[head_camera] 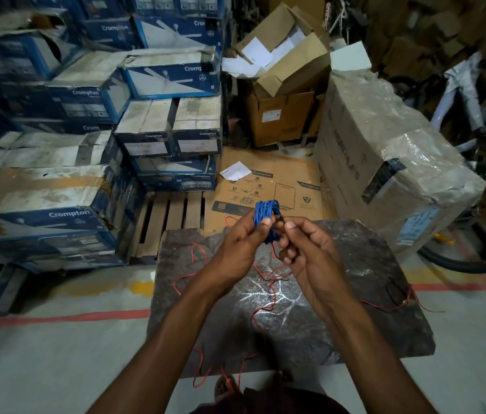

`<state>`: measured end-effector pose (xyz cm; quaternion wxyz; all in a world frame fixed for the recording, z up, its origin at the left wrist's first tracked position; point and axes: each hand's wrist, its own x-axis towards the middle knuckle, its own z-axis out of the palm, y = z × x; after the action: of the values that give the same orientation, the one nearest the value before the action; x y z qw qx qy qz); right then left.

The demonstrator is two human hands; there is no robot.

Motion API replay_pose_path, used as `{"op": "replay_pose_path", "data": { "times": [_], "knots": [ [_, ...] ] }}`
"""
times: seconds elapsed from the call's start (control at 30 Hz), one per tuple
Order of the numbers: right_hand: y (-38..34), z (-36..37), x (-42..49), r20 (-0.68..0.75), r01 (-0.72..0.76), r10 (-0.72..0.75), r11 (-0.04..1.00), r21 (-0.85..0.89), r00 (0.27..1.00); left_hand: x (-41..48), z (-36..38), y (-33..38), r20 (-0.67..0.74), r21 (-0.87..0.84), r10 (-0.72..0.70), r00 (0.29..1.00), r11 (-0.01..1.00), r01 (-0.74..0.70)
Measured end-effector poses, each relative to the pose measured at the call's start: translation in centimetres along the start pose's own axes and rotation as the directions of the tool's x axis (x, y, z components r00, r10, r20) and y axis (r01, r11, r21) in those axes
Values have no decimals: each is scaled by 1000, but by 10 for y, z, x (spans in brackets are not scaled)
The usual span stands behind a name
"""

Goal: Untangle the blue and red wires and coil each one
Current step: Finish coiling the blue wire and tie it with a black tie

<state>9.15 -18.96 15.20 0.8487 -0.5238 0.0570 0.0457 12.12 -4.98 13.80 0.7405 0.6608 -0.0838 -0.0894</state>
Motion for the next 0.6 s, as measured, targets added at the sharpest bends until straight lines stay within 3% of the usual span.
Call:
{"op": "replay_pose_path", "data": {
  "times": [0.2, 0.37, 0.47, 0.6],
  "knots": [
    [-5, -1, -3, -169, 83, -117, 977, -195, 979, -7, -5, 2, 89, -118, -1, 996, 993, 12],
    [-3, -11, -3, -158, 165, -247, 898, -407, 956, -11, -8, 12, 181, -291, -53, 982, 951, 105],
    [-3, -14, -4, -115, 232, -343, 810, -538, 932, -11, -3, 15, 141, -411, -73, 987, 903, 125],
    [-5, -22, -5, -6, 330, -486, 603, -726, 874, -10, -1, 14, 135, -540, -134, 982, 821, 187]
  ]
}}
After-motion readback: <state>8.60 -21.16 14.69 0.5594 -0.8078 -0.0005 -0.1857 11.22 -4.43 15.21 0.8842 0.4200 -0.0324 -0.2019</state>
